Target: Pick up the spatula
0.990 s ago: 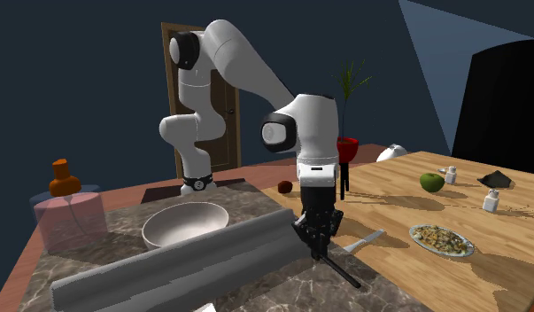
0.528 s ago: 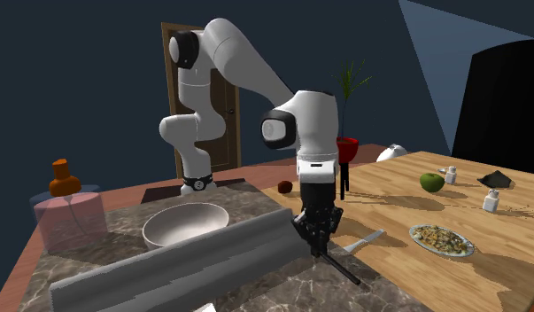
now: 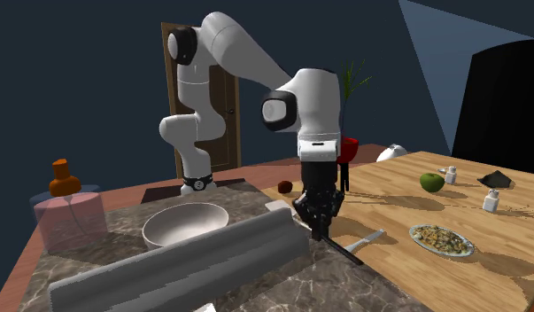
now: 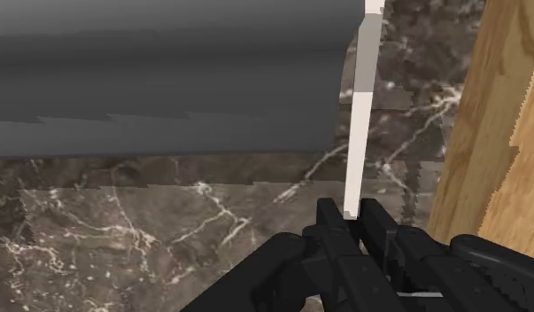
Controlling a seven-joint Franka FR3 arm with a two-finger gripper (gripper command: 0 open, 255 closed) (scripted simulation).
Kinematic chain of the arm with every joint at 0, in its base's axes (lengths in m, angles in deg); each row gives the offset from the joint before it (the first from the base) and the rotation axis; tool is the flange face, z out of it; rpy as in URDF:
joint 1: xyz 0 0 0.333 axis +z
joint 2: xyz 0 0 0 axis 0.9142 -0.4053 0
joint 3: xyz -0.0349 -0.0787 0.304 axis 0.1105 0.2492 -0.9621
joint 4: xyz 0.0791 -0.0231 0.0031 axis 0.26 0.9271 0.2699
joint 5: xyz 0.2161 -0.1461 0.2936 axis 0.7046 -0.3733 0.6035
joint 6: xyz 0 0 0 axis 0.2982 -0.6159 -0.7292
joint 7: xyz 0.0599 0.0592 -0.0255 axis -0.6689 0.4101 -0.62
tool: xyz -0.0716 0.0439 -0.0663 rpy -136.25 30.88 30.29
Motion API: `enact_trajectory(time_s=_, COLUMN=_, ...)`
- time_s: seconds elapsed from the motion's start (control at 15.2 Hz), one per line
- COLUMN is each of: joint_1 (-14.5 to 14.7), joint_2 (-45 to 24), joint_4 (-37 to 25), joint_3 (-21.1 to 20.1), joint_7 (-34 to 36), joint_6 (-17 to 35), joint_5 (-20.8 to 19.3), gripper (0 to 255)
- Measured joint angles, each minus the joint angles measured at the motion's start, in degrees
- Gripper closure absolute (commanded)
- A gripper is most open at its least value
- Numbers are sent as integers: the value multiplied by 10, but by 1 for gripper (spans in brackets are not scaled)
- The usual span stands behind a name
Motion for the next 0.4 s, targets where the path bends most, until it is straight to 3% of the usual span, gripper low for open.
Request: enact_trajectory(time_s=0.4, joint_1=-3, joint_2=22, joint_4=-14, joint_3=-4, joint_7=-10, joint_6=-35, joint_5=11, gripper=255)
